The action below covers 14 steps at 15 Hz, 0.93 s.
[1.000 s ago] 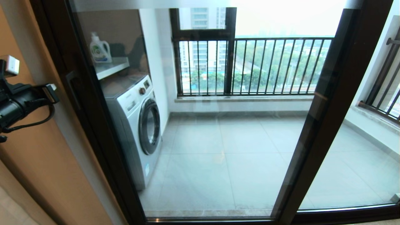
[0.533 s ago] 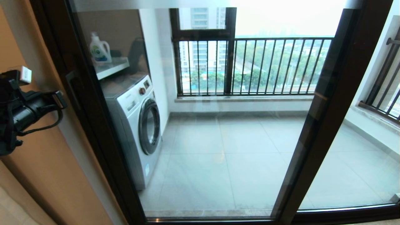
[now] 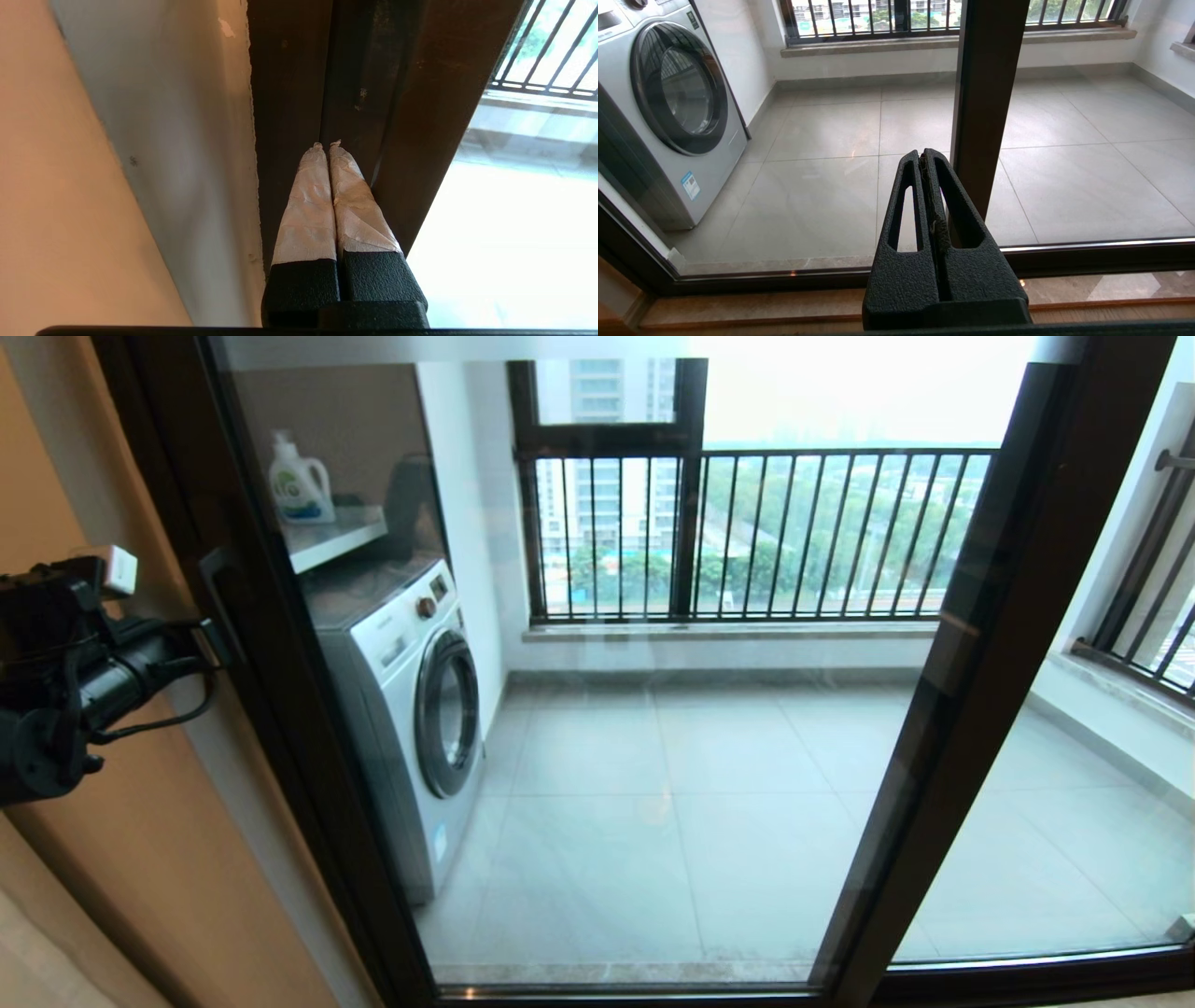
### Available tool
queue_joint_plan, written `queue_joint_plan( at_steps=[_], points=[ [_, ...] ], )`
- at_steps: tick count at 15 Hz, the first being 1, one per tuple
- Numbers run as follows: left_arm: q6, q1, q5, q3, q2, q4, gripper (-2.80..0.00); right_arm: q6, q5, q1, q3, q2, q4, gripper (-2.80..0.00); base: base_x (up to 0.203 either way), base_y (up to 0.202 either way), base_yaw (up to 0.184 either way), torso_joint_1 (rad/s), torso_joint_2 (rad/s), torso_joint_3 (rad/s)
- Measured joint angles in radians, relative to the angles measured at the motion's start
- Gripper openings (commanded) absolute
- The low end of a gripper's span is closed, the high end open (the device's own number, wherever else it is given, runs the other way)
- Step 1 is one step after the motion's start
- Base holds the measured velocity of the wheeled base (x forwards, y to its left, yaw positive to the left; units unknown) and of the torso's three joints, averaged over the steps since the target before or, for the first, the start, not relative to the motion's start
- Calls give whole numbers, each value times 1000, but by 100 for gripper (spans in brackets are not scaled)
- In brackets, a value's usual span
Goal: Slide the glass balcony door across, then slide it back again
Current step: Close the slid door
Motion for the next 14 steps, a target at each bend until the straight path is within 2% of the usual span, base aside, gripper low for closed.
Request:
queue_joint_plan(
  at_steps=[9, 14],
  points=[
    [3, -96, -4, 2, -27, -5, -280, 0, 0, 0, 0, 0, 0, -280, 0, 0, 0, 0, 0, 0],
    [3, -107, 4, -5, -35, 2, -280, 0, 0, 1, 0, 0, -1, -280, 0, 0, 0, 0, 0, 0]
  ],
)
